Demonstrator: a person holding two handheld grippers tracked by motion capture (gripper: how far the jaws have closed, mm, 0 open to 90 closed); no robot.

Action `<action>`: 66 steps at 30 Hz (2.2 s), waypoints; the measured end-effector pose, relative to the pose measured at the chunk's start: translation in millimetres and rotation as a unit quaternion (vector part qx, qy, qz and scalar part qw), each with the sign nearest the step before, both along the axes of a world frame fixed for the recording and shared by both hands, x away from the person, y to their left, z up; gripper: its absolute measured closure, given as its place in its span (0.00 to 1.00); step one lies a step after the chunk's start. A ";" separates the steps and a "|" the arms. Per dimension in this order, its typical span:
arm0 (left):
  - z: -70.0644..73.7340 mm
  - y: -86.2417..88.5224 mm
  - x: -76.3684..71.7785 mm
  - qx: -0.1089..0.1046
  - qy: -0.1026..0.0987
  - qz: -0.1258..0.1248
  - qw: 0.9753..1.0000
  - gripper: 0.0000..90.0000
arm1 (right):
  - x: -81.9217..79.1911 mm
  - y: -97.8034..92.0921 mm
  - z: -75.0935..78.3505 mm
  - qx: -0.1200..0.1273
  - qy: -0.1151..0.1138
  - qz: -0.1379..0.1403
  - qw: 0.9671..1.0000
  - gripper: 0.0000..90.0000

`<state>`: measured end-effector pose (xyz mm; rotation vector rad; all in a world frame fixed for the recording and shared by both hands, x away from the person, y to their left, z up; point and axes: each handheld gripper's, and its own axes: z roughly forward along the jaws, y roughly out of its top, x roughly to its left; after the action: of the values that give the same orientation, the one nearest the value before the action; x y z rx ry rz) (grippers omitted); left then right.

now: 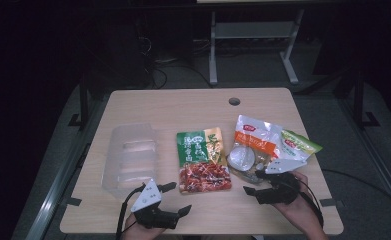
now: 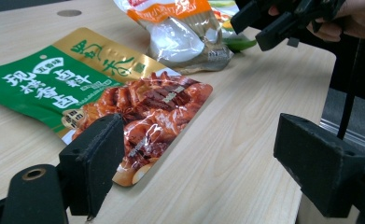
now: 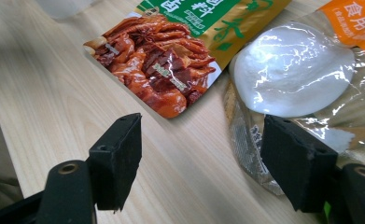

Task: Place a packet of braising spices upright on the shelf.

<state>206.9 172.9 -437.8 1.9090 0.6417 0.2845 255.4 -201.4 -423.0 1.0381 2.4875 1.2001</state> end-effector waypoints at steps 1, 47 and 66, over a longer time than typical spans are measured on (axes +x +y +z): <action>0.0 0.0 0.0 0.000 0.000 0.000 1.000 0.18 | 0.1 -0.3 0.2 0.000 0.002 -0.002 1.000 0.32; -4.9 -12.6 9.7 0.016 -0.001 -0.001 1.000 0.27 | 51.8 32.4 26.4 -0.012 -0.012 -0.044 0.999 0.33; -2.9 -12.4 5.3 0.013 -0.003 -0.006 1.000 0.26 | 140.6 90.9 33.9 -0.067 0.026 -0.042 0.996 0.31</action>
<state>212.3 160.6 -440.8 1.9353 0.6240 0.2922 396.0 -110.5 -389.1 1.1389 2.4979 0.9785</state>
